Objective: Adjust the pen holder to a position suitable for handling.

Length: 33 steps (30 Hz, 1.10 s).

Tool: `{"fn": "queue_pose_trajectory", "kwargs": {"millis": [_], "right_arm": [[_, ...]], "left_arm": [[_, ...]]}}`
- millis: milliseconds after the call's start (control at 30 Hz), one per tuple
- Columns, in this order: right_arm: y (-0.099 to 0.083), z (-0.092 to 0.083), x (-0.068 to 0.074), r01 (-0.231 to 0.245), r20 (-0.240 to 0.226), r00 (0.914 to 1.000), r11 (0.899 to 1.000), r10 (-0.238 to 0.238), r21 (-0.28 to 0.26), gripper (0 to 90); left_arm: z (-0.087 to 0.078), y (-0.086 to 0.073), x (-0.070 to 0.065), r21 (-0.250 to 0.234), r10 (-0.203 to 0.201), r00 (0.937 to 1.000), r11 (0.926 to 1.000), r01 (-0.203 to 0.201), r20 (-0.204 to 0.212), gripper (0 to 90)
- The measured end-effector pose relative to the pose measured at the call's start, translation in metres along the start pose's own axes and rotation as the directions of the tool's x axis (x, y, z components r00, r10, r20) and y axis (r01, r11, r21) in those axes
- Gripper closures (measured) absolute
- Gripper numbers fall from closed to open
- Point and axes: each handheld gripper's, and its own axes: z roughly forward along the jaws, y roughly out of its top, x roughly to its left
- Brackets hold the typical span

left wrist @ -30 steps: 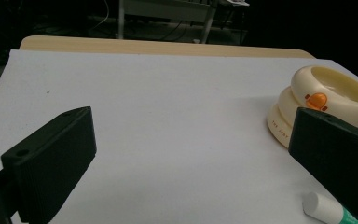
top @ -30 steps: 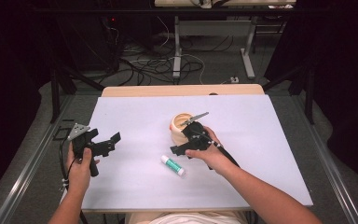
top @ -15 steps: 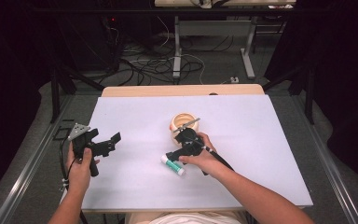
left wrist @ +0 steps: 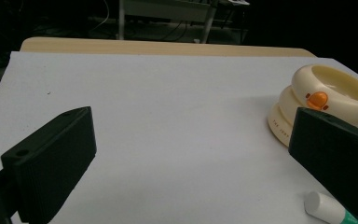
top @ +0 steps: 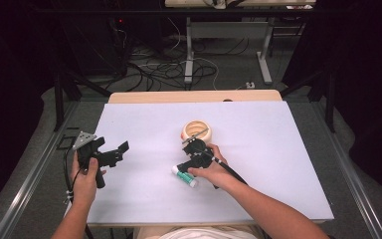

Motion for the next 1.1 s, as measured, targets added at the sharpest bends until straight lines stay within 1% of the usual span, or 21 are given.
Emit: {"fn": "queue_pose_trajectory", "kwargs": {"millis": [33, 67, 167, 233, 267, 300, 333, 367, 400, 467, 500, 533, 567, 600, 633, 667, 700, 800, 1033, 1067, 1100], "right_arm": [[-0.001, 0.002, 0.0, -0.003, -0.003, 1.0, 1.0, 0.003, -0.015, 37.9], [0.0, 0.002, 0.0, -0.009, -0.007, 0.9999, 1.0, 0.009, 0.017, 38.6], [0.001, 0.006, 0.0, -0.025, -0.025, 0.9994, 0.999, 0.026, 0.033, 41.1], [-0.001, 0.01, 0.002, -0.034, -0.038, 0.9987, 0.999, 0.034, 0.0, 42.7], [0.001, 0.008, 0.002, -0.034, -0.044, 0.9984, 0.998, 0.036, 0.043, 43.1], [-0.001, 0.012, 0.002, -0.033, -0.047, 0.9983, 0.999, 0.033, 0.003, 43.8], [0.0, 0.01, 0.004, -0.037, -0.042, 0.9983, 0.998, 0.039, 0.044, 44.3], [0.0, 0.013, 0.005, -0.052, -0.055, 0.9971, 0.999, 0.053, 0.016, 44.6], [0.001, 0.012, 0.004, -0.036, -0.044, 0.9983, 0.998, 0.039, 0.051, 45.1], [0.0, 0.017, 0.005, -0.032, -0.056, 0.9979, 0.999, 0.032, 0.016, 46.3], [0.0, 0.017, 0.007, -0.037, -0.062, 0.9974, 0.999, 0.038, 0.027, 46.9], [0.001, 0.016, 0.008, -0.032, -0.05, 0.9981, 0.997, 0.035, 0.067, 47.4], [0.0, 0.018, 0.009, -0.028, -0.058, 0.9978, 0.998, 0.031, 0.062, 48.0], [0.0, 0.017, 0.011, -0.034, -0.053, 0.9979, 0.996, 0.038, 0.084, 48.7], [-0.001, 0.021, 0.011, -0.021, -0.055, 0.9982, 0.999, 0.023, 0.04, 49.4], [-0.002, 0.023, 0.011, -0.023, -0.058, 0.998, 0.999, 0.025, 0.026, 50.2], [-0.001, 0.02, 0.011, -0.009, -0.054, 0.9985, 0.996, 0.014, 0.091, 50.5], [-0.001, 0.022, 0.012, 0.011, -0.051, 0.9987, 0.995, -0.006, 0.101, 51.8], [-0.003, 0.025, 0.014, 0.015, -0.047, 0.9989, 0.991, -0.008, 0.133, 54.6], [-0.003, 0.026, 0.014, 0.025, -0.044, 0.9988, 0.991, -0.019, 0.133, 54.7], [-0.005, 0.029, 0.015, 0.011, -0.049, 0.9988, 0.995, -0.006, 0.099, 55.0]], "left_arm": [[0.0, 0.0, 0.0, 0.0, 0.0, 1.0, 1.0, 0.0, 0.0, 0.5], [0.0, 0.0, 0.0, 0.0, 0.0, 1.0, 1.0, 0.0, 0.0, 0.5], [0.0, 0.0, 0.0, 0.0, 0.0, 1.0, 1.0, 0.0, 0.0, 0.5], [0.0, 0.0, 0.0, 0.0, 0.001, 1.0, 1.0, -0.001, -0.001, 0.5], [0.0, 0.0, 0.0, 0.0, 0.0, 1.0, 1.0, 0.0, -0.001, 0.5], [0.0, 0.0, 0.0, -0.001, 0.001, 1.0, 1.0, -0.001, -0.001, 0.5], [0.0, 0.0, 0.0, -0.001, 0.0, 1.0, 1.0, 0.0, -0.001, 0.5], [0.0, 0.0, 0.0, -0.002, 0.002, 1.0, 1.0, -0.002, -0.001, 0.5], [0.0, 0.0, -0.001, -0.002, 0.002, 1.0, 1.0, -0.002, -0.001, 0.5], [0.0, 0.0, -0.001, -0.001, 0.001, 1.0, 1.0, -0.001, -0.001, 0.5], [0.0, 0.0, 0.0, -0.001, 0.001, 1.0, 1.0, -0.001, -0.001, 0.5], [0.0, 0.0, 0.0, -0.001, 0.001, 1.0, 1.0, -0.001, -0.001, 0.5], [0.0, 0.0, 0.0, -0.001, 0.0, 1.0, 1.0, 0.0, -0.001, 0.5], [-0.001, 0.0, 0.0, 0.002, 0.001, 1.0, 1.0, -0.001, -0.001, 0.5], [-0.001, 0.0, 0.0, 0.001, 0.002, 1.0, 1.0, -0.002, -0.001, 0.5], [-0.001, 0.0, 0.0, 0.001, 0.003, 1.0, 1.0, -0.003, -0.001, 0.5], [-0.001, 0.0, 0.0, 0.0, 0.002, 1.0, 1.0, -0.002, -0.002, 0.5], [-0.001, 0.0, 0.0, 0.0, 0.001, 1.0, 1.0, -0.001, -0.002, 0.5], [-0.001, 0.0, 0.0, 0.001, 0.001, 1.0, 1.0, -0.001, -0.002, 0.5], [-0.001, 0.0, 0.0, 0.002, 0.001, 1.0, 1.0, -0.001, -0.002, 0.5], [-0.001, 0.0, 0.0, 0.001, 0.001, 1.0, 1.0, -0.001, -0.002, 0.5]]}}
